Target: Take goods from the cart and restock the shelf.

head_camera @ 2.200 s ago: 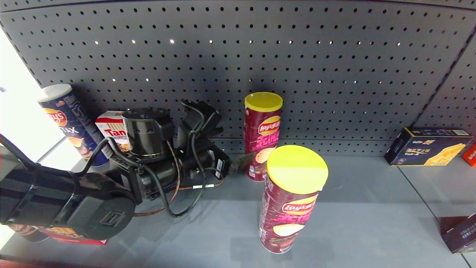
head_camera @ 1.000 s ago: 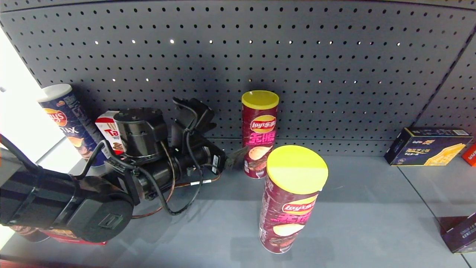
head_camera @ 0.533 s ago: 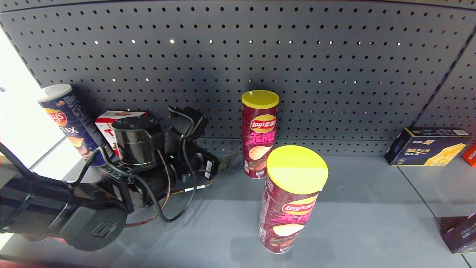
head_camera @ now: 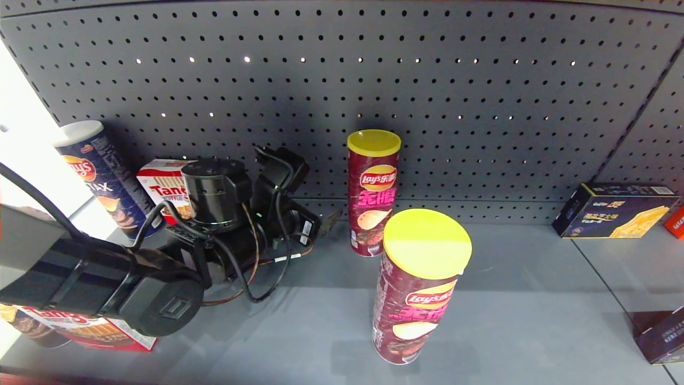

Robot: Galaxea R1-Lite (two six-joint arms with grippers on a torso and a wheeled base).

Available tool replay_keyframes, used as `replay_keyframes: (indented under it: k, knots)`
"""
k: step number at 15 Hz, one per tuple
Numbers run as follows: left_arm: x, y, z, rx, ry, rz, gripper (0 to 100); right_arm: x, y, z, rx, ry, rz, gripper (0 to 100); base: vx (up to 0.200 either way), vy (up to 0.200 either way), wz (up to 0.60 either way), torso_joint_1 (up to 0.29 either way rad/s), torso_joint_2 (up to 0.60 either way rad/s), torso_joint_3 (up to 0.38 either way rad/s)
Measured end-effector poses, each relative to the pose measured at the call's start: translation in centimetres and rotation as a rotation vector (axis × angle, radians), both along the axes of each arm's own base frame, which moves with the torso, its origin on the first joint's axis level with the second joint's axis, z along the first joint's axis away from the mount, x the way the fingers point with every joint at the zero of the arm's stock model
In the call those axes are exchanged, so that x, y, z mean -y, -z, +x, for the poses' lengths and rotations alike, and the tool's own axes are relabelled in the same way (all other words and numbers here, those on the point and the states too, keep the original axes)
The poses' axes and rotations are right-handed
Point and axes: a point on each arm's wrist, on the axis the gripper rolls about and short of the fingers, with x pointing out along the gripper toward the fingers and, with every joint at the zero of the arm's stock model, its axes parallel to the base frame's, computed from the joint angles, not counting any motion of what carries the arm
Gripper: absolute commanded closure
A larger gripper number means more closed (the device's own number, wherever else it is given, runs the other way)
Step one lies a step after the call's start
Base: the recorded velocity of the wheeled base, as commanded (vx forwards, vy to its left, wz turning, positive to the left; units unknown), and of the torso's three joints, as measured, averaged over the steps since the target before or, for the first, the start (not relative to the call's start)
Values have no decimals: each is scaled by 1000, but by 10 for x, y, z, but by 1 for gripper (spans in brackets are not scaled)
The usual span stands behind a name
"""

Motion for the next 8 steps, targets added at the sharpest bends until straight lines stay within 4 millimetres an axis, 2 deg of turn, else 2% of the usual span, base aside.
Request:
replay_keyframes:
  k: [8]
  knots:
    - [12,4,2,-6,26,0,0,0,0,0,0,-1,0,0,0,0,0,0,0,0]
